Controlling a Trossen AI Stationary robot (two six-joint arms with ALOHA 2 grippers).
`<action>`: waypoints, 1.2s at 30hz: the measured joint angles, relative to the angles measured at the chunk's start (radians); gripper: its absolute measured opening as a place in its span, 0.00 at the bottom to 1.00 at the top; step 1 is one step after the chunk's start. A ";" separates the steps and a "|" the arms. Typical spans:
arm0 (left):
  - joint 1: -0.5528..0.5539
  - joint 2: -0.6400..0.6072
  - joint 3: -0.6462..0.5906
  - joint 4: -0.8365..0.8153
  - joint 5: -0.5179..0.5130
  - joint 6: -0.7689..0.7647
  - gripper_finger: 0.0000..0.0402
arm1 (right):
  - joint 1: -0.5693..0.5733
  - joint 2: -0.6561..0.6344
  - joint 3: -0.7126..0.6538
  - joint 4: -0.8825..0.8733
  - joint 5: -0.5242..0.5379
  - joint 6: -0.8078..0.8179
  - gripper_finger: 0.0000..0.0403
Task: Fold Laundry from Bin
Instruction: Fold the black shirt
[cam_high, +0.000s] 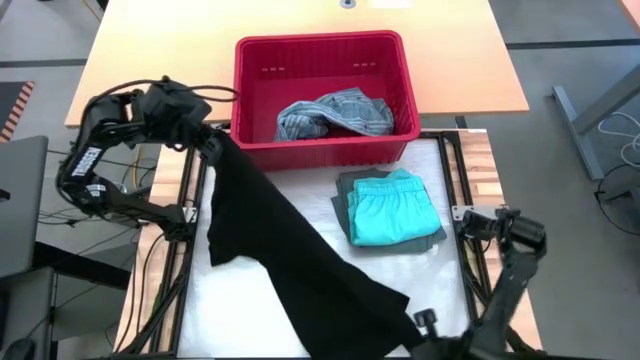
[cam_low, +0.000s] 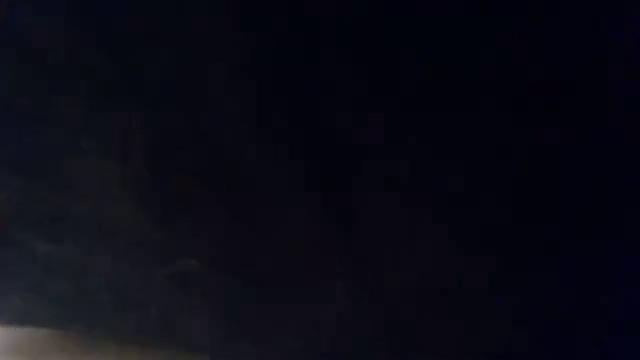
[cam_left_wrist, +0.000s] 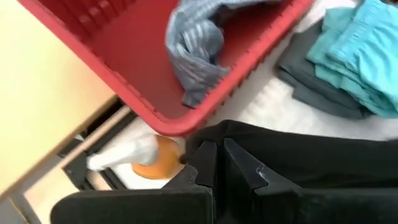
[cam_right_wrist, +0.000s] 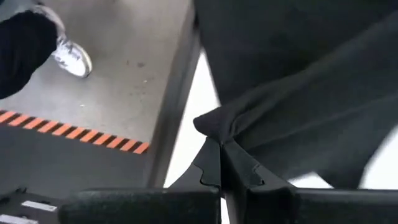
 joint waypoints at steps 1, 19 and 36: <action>-0.001 0.003 -0.013 -0.003 0.015 -0.006 0.00 | -0.018 0.019 0.000 0.029 -0.017 -0.024 0.06; -0.032 0.010 -0.193 -0.003 0.046 0.036 0.00 | -0.187 -0.008 0.000 0.117 -0.214 0.027 0.37; -0.031 -0.006 -0.193 -0.003 0.054 0.084 0.00 | -0.113 -0.042 -0.043 0.086 -0.121 0.793 0.53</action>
